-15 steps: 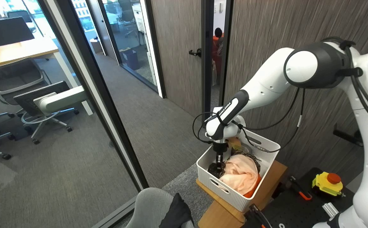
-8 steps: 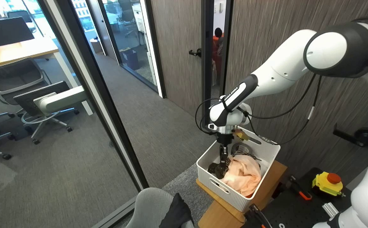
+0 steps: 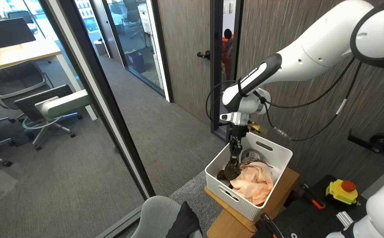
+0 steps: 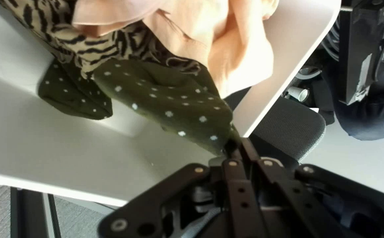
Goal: Hang the tie on the chair backrest
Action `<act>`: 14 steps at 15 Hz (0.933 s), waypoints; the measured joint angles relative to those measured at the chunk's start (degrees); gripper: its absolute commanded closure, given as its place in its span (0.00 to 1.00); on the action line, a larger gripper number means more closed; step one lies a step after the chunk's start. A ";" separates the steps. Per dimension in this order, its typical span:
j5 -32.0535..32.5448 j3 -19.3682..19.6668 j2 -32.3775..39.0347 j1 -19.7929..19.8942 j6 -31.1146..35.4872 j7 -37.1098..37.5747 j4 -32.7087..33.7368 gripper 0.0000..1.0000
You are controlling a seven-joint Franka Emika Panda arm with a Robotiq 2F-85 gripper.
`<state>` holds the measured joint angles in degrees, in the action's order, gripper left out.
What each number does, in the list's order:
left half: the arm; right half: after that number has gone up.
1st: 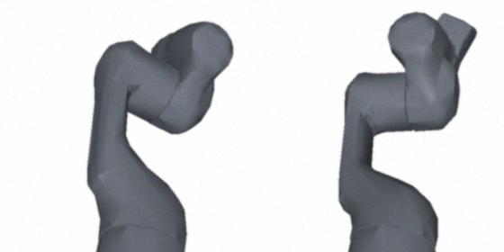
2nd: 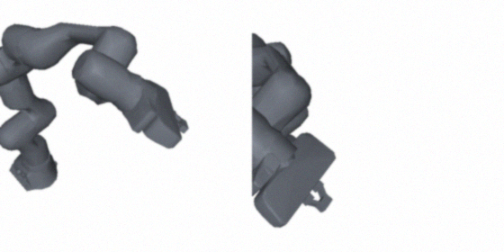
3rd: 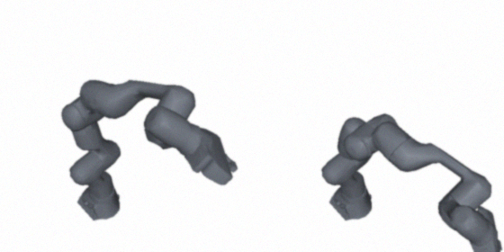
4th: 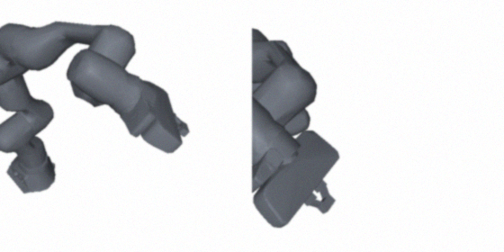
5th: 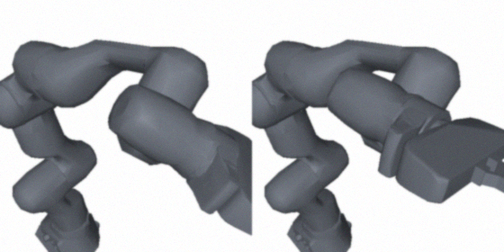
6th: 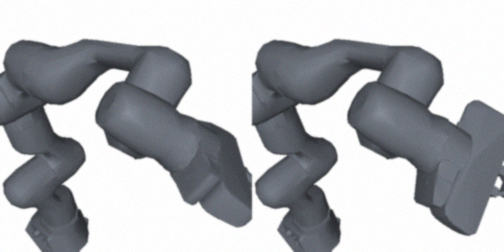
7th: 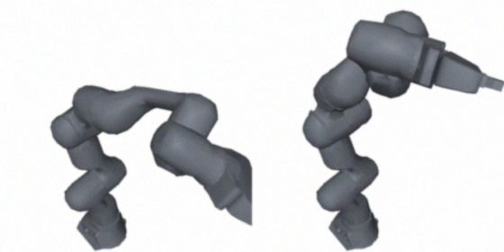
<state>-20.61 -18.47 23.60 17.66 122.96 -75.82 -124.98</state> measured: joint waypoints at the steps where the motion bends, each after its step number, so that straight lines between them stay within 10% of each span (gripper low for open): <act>1: -1.23 0.59 -1.74 -0.30 -1.09 -0.87 -0.38 0.93; 14: -3.45 4.08 -16.39 -18.26 -10.52 -2.23 3.57 0.93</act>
<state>-24.06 -14.39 7.21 -0.60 112.45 -78.04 -121.41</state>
